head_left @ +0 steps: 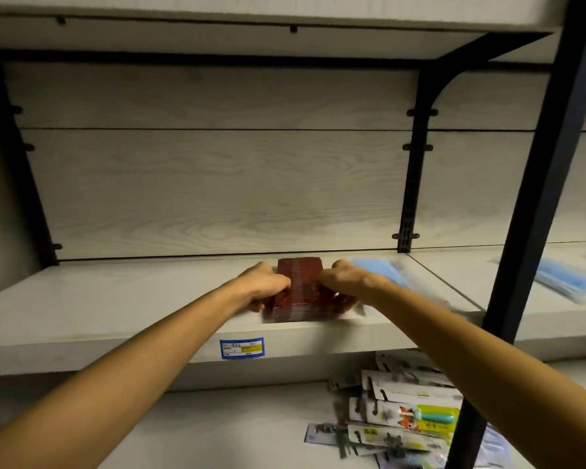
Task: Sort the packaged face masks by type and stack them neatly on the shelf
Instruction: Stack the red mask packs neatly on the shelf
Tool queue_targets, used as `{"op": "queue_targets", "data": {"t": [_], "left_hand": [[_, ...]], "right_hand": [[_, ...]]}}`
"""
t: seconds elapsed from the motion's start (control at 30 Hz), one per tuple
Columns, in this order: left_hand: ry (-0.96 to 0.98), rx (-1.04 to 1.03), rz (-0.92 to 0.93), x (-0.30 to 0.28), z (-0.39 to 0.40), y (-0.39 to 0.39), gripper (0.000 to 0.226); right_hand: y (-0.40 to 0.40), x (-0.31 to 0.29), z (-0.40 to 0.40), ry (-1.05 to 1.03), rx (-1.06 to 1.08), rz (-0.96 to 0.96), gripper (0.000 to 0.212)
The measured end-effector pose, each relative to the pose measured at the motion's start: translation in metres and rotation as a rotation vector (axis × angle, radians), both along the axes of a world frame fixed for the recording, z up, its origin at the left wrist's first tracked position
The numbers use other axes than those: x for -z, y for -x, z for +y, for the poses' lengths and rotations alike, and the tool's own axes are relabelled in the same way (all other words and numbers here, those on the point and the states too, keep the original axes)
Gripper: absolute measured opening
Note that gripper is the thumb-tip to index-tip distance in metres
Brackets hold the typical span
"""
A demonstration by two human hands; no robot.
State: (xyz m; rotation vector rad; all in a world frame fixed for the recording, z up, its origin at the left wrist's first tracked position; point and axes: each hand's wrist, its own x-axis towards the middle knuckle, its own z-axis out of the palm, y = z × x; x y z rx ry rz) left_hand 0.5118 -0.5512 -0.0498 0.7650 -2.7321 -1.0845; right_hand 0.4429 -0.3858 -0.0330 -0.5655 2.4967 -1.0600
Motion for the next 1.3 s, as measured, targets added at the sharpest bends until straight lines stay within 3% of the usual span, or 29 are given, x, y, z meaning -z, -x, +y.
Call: {"op": "queue_targets", "data": {"t": [0.27,0.4,0.5,0.67,1.3], "left_hand": [[0.420,-0.044,-0.037,0.011,0.002,-0.004,0.038],[0.544,-0.062,-0.003,0.007,-0.002,0.002,0.044],[0.517,0.037,0.081,0.006,-0.006,0.012,0.050],[0.458,0.232,0.004,0.031,-0.006,0.024,0.055],[0.336,0.231,-0.059,0.027,-0.015,0.028,0.062]], "right_hand": [[0.012,0.011,-0.002,-0.112,-0.154,0.282,0.036],[0.018,0.001,-0.002,-0.258,-0.124,0.510,0.042],[0.023,0.000,-0.012,-0.229,-0.178,0.653,0.047],[0.029,0.032,-0.030,-0.326,-0.374,0.597,0.057],[0.017,0.022,-0.031,-0.392,-0.326,0.516,0.064]]}}
